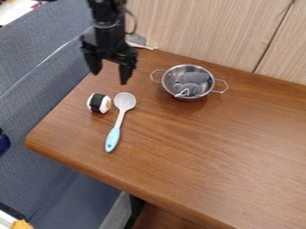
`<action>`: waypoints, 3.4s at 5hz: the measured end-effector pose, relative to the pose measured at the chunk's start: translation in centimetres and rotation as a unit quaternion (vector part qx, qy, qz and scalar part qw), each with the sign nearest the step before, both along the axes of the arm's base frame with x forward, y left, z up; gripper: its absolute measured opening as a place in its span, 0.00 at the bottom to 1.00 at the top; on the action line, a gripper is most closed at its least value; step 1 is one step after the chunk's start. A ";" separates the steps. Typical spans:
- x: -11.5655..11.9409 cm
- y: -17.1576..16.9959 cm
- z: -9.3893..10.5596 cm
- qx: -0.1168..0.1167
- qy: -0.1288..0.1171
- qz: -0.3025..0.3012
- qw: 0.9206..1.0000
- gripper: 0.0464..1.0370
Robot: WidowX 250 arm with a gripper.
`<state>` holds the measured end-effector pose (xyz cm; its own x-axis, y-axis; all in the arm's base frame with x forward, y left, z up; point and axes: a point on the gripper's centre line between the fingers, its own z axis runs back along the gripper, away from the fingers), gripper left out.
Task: Move the sushi on the right side of the table
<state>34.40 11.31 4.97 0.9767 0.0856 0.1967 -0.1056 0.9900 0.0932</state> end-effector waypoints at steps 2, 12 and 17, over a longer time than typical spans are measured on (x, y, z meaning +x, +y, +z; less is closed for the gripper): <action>-3.6 0.9 -4.4 -0.029 0.074 0.049 0.996 0.96; 0.9 -2.6 0.1 -0.005 -0.013 0.005 1.000 0.52; 3.3 -20.8 -2.2 -0.042 -0.012 -0.275 0.960 0.52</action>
<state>37.72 -9.45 2.78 0.8739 -0.4259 0.2342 0.4350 0.9003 0.0143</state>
